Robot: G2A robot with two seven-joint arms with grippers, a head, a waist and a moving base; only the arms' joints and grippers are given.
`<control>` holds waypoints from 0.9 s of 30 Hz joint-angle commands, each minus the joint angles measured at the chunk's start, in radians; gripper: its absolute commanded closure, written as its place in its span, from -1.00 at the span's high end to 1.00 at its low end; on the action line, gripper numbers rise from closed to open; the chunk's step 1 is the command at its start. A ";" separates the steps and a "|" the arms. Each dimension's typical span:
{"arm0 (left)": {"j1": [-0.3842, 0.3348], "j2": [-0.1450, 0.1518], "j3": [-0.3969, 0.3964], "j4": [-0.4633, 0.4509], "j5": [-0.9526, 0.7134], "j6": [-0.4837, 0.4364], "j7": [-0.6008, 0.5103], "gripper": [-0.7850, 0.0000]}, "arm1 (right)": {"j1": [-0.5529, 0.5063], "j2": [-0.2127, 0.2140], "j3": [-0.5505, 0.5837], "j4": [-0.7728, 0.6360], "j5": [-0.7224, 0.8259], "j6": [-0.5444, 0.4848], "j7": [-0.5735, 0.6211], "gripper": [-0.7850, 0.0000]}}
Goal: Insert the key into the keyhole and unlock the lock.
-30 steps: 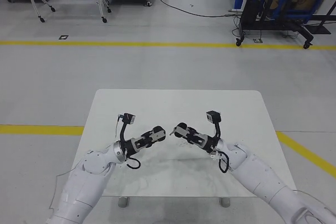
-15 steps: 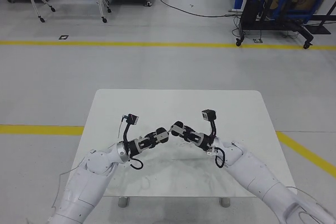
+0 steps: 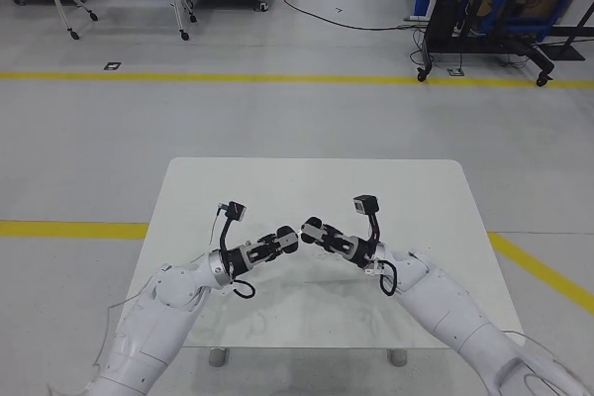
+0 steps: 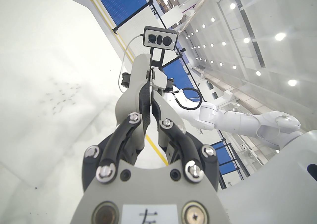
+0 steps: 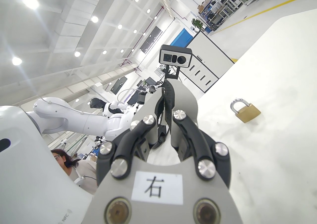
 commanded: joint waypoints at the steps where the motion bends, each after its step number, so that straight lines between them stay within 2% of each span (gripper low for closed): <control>1: 0.001 0.001 -0.001 -0.002 0.005 -0.002 0.007 -1.00 | -0.004 -0.002 0.006 0.000 0.004 0.000 0.014 -0.86; 2: 0.002 0.001 -0.003 -0.002 0.008 -0.005 0.012 -1.00 | -0.006 -0.002 0.008 0.006 0.007 0.000 0.025 0.90; 3: 0.004 0.002 -0.004 -0.003 0.010 -0.006 0.017 -1.00 | -0.005 -0.003 0.012 0.008 0.012 0.000 0.032 1.00; 8: 0.014 0.005 -0.011 -0.012 0.010 -0.030 0.020 -1.00 | -0.005 -0.003 0.020 0.007 0.019 0.000 0.036 1.00; 11: 0.018 0.009 -0.025 -0.011 0.010 0.003 0.039 -1.00 | -0.005 -0.003 0.020 0.007 0.019 0.000 0.036 1.00; 21: 0.025 0.009 -0.016 -0.030 0.014 0.015 0.028 -1.00 | -0.005 -0.003 0.020 0.007 0.019 0.000 0.036 1.00; 23: 0.028 0.011 -0.014 -0.040 0.033 0.024 0.020 -1.00 | 0.003 0.002 0.031 0.012 -0.040 0.029 0.045 1.00; 27: 0.023 0.017 -0.012 -0.050 0.075 0.029 -0.017 -1.00 | 0.031 0.028 0.071 0.041 -0.225 0.000 0.125 1.00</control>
